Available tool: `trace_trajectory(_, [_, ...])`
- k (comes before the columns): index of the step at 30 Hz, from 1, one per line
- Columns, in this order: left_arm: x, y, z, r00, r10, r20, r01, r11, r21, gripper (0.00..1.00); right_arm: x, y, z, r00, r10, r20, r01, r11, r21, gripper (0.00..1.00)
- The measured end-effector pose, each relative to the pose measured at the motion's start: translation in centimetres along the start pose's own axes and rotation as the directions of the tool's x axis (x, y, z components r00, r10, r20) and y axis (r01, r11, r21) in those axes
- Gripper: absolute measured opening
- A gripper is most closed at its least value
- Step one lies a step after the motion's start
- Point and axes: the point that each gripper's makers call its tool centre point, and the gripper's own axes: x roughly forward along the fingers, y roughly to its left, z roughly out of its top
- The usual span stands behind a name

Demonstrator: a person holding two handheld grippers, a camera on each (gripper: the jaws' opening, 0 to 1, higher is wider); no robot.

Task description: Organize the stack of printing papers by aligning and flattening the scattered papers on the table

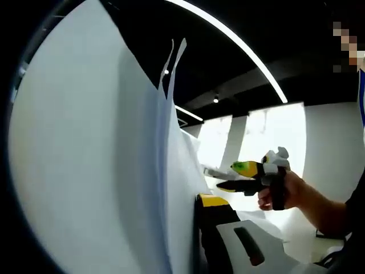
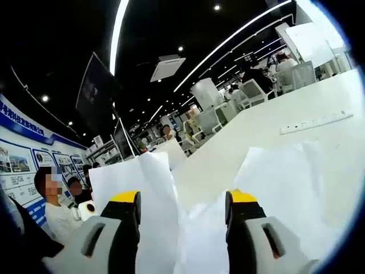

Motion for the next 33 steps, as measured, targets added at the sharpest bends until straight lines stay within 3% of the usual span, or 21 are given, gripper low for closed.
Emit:
trace_trajectory(25, [-0.1, 0.2, 0.0, 1.0, 0.002, 0.0, -0.002, 1.0, 0.003, 0.07, -0.7, -1.1, 0.2, 0.998, -0.053, 0.026, 0.053, 0.998, -0.013, 0.78])
trace_trajectory(33, [-0.1, 0.3, 0.0, 1.0, 0.005, -0.001, -0.005, 1.0, 0.008, 0.08, -1.0, -1.7, 0.7, 0.994, -0.075, 0.073, 0.075, 0.997, 0.004, 0.85])
